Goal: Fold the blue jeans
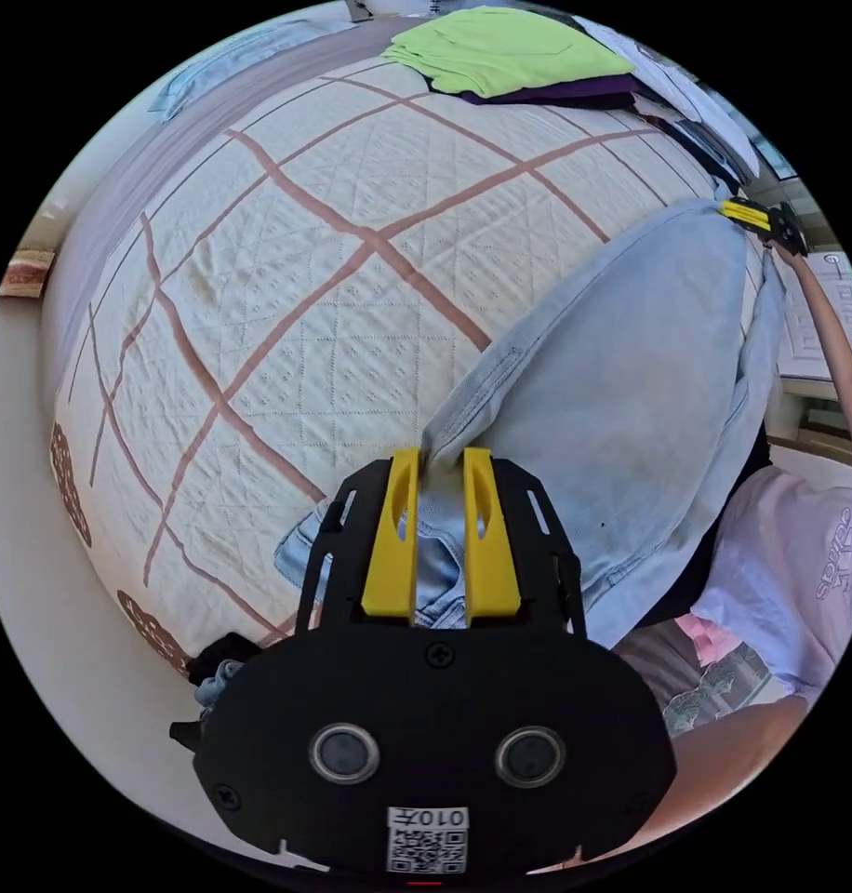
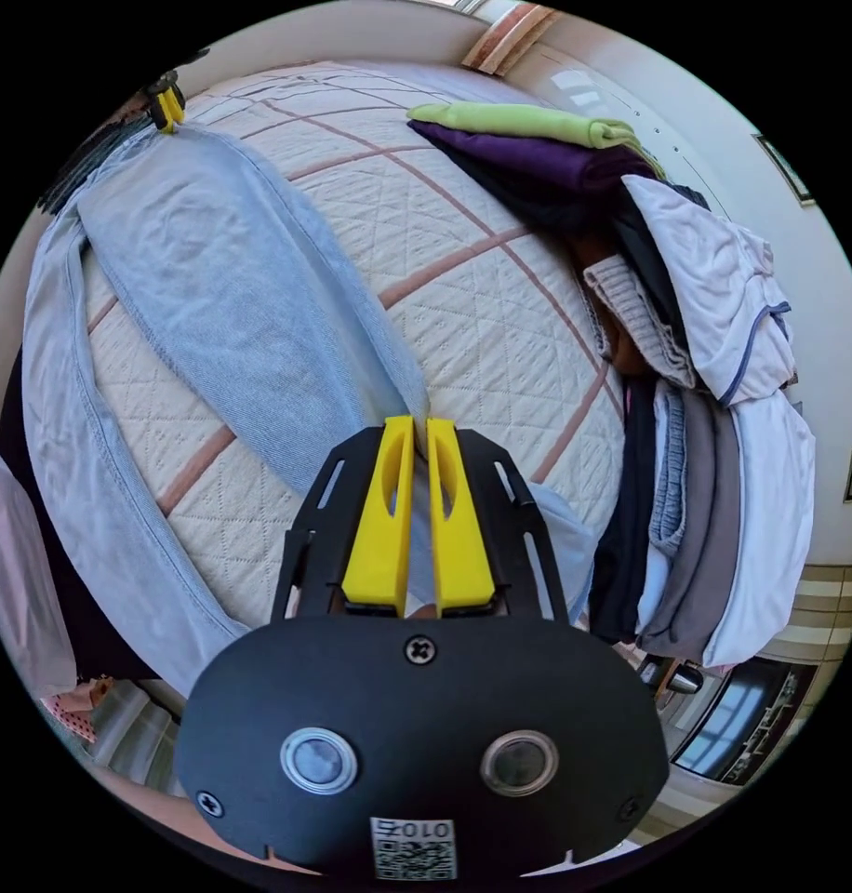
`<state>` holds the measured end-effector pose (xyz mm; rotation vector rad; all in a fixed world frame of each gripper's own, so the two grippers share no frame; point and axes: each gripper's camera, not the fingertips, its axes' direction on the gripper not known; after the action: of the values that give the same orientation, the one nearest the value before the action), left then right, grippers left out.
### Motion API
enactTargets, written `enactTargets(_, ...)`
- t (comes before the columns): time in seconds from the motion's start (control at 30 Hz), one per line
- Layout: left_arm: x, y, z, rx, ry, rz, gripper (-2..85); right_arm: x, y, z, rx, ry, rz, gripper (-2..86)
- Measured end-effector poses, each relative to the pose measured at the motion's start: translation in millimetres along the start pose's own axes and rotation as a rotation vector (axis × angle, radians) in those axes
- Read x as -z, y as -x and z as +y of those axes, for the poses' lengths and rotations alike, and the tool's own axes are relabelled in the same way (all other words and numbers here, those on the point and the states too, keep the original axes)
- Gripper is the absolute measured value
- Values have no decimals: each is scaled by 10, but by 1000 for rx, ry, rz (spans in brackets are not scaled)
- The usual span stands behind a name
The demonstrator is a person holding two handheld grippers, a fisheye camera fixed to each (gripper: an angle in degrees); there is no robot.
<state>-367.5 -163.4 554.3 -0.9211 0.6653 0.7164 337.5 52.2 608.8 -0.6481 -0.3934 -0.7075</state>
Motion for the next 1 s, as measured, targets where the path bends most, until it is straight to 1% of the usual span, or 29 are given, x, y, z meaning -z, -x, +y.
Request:
enactTargets(0.07, 179, 45, 297, 88, -107, 64, 40, 46, -33, 52, -26, 1, -23, 28)
enactTargets(0.13, 354, -24, 543, 141, -197, 46, 23, 182, -64, 119, -58, -20, -15, 27)
enactTargets(0.2, 564, -266, 804, 149, -269, -59, 14, 543, -46, 294, -81, -102, 60, 27)
enactTargets(0.23, 706, -529, 1015, 135, -311, -171, 10, 658, -24, 362, -83, -129, 78, 27)
enactTargets(0.27, 851, -851, 1283, 134, -357, -299, 7, 910, 57, 540, -83, -195, 118, 26)
enactTargets(0.3, 925, -1035, 1445, 139, -386, -367, 6, 1156, 183, 778, -85, -274, 168, 26)
enactTargets(0.33, 1047, -1419, 1821, 165, -458, -487, 4, 1262, 256, 915, -89, -311, 190, 26)
enactTargets(0.37, 1094, -1796, 2244, 200, -544, -563, 2, 1414, 410, 1206, -99, -364, 217, 27)
enactTargets(0.4, 1077, -1977, 2451, 208, -585, -587, 2, 1478, 582, 1501, -107, -392, 219, 27)
enactTargets(0.43, 966, -2327, 2845, 211, -652, -622, 1, 1476, 673, 1645, -109, -398, 208, 27)
enactTargets(0.47, 770, -2603, 3191, 224, -690, -612, 1, 1407, 852, 1914, -111, -397, 166, 28)
enactTargets(0.5, 648, -2698, 3341, 243, -708, -580, 1, 1243, 1008, 2135, -119, -370, 113, 28)
enactTargets(0.53, 342, -2849, 3575, 254, -705, -509, 0, 1130, 1075, 2224, -122, -341, 81, 28)
enactTargets(0.57, 0, -2972, 3733, 247, -657, -452, 0, 882, 1196, 2364, -122, -275, 3, 28)
enactTargets(0.6, -161, -3017, 3791, 255, -630, -423, 0, 660, 1312, 2456, -123, -218, -57, 28)
enactTargets(0.67, -664, -3151, 3937, 249, -548, -358, 0, 435, 1440, 2535, -140, -176, -76, 28)
enactTargets(0.73, -817, -3174, 4022, 270, -544, -334, 0, 362, 1442, 2603, -189, -198, -83, 28)
enactTargets(0.83, -738, -3192, 4204, 274, -595, -319, 0, 387, 1333, 2722, -229, -225, -125, 26)
enactTargets(1.0, -489, -3464, 4562, 187, -634, -390, 1, 582, 1254, 3000, -260, -317, -97, 28)
